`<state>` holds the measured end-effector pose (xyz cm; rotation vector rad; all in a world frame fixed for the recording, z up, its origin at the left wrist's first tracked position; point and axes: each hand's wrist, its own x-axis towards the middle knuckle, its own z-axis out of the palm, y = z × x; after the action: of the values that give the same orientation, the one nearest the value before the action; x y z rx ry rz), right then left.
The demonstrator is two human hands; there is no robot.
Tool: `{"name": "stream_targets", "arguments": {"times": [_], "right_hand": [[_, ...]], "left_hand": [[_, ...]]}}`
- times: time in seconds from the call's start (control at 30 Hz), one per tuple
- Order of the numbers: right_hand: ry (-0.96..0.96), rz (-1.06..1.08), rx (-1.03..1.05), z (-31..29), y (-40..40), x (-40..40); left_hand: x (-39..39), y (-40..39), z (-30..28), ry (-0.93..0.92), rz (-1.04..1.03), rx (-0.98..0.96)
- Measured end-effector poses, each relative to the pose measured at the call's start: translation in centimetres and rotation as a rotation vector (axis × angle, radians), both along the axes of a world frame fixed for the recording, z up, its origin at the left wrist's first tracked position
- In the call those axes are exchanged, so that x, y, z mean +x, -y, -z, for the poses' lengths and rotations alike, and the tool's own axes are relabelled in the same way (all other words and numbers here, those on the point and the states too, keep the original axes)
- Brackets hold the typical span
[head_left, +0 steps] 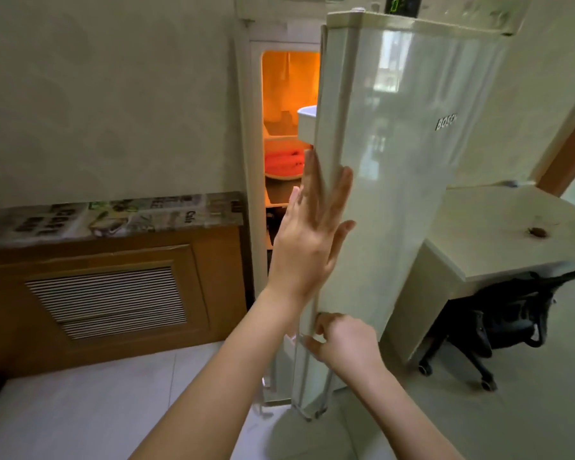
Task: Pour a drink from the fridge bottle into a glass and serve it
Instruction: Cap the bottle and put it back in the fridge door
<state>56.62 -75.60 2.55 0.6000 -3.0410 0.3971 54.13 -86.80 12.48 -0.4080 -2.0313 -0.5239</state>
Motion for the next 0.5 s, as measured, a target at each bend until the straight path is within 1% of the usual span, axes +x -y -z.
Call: {"name": "stream_targets", "arguments": {"times": [0.07, 0.2, 0.3, 0.4, 0.5], "right_hand": [[0.030, -0.007, 0.051, 0.8, 2.3, -1.4], [0.022, -0.001, 0.085, 1.3, 5.7, -4.8], [0.081, -0.041, 0.141, 1.5, 7.4, -7.4], [0.138, -0.084, 0.164, 1.5, 8.8, -10.0], [0.145, -0.138, 0.168, 1.4, 10.2, -12.6]], "left_hand": [[-1.7, 2.1, 0.2, 0.004, 0.019, 0.003], [-4.8, 5.8, 0.5, -0.015, 0.039, -0.009], [-6.6, 7.7, 0.2, 0.006, 0.049, -0.018], [-8.4, 9.1, 0.4, -0.012, -0.009, -0.028], [-10.5, 10.2, 0.8, -0.068, -0.104, -0.041]]}}
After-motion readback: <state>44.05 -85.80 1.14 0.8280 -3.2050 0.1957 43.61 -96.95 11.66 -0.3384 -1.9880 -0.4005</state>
